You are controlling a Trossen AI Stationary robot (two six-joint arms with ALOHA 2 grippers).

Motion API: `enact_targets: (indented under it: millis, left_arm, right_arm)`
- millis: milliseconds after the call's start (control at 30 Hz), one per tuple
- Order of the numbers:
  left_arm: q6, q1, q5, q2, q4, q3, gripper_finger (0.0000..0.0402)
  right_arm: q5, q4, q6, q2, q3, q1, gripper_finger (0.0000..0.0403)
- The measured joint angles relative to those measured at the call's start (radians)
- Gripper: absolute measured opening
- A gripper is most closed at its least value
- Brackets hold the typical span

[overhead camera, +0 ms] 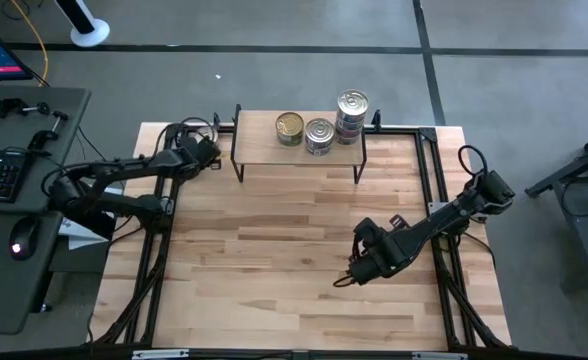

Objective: Stack canned seafood by type on shelf
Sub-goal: Stack the blue tuna can on top of the other stacked blue tuna cans on the shelf

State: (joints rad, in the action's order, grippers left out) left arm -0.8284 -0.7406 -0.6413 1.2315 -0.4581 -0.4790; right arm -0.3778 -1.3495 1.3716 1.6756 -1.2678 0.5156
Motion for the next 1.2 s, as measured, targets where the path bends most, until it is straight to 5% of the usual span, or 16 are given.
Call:
enact_targets:
  millis: [433, 700, 1200]
  left_arm:
    - [0.023, 0.139, 0.152, -0.042, -0.161, 0.012, 0.0000]
    - [-0.152, 0.356, 0.194, -0.121, -0.276, 0.019, 0.0000]
    - [-0.339, 0.827, 0.454, -0.148, -0.080, 0.023, 0.0000]
  right_arm:
    - [-0.047, 0.033, -0.002, 0.000, 0.000, 0.000, 0.0001]
    - [-0.082, 0.051, 0.000, 0.000, 0.000, 0.000, 0.0000]
    - [-0.050, 0.082, -0.176, 0.000, 0.000, -0.019, 0.0000]
